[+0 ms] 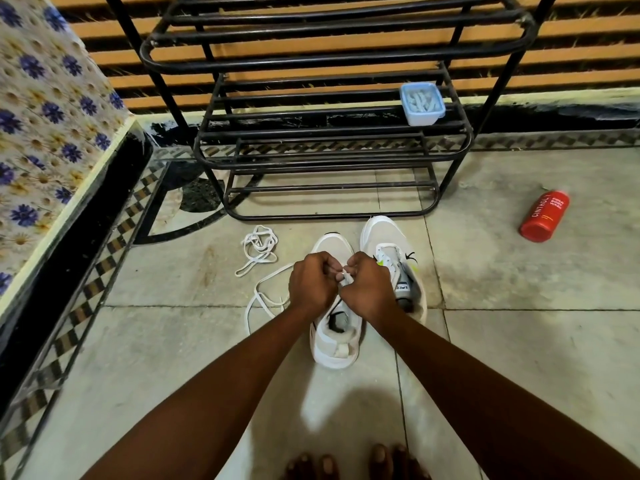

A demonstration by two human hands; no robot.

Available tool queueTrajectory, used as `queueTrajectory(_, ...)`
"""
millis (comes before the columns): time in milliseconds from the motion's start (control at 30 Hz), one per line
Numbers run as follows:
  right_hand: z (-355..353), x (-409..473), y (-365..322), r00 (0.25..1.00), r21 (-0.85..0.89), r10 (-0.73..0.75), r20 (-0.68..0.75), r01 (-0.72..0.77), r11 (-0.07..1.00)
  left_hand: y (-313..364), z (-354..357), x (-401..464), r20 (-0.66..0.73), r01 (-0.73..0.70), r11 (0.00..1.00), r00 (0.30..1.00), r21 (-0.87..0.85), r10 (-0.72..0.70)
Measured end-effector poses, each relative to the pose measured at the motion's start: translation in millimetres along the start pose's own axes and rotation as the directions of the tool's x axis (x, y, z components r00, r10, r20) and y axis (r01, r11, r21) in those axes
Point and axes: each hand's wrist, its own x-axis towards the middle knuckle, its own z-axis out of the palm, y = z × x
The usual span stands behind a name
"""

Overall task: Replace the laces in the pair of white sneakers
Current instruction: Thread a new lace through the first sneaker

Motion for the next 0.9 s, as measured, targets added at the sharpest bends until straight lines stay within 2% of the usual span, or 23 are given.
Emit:
queueTrajectory(100,-1,1,2,1.0,0.021,0.004,0.019,-0.005,1.0,-1,-1,7,0.041,0.022,0.999,0.999,0.031,-0.023)
queueTrajectory(233,-5,1,2,0.999,0.034,0.018,0.031,-0.019,0.999,1,-3,14,0.097,0.11,0.993,0.99,-0.045,-0.105)
queueTrajectory(367,-17,5,-21,0.984,-0.007,0.123,0.129,-0.123,0.992,-1,-5,16,0.12,0.085,0.991,0.99,-0.101,-0.072)
queueTrajectory(533,-32,18,-24,0.958,0.104,0.198,0.206,-0.223,0.969,-1,-3,14,0.119,0.084,0.989,0.991,-0.126,-0.069)
queueTrajectory(800,-24,25,-4,0.993,-0.086,-0.035,0.11,0.044,0.995,-18,-7,10,0.109,-0.03,0.995,0.993,-0.094,0.04)
queueTrajectory(900,-23,30,-4,0.99,-0.142,-0.077,0.117,0.094,0.985,-15,-5,7,0.031,-0.132,0.991,0.991,0.012,0.131)
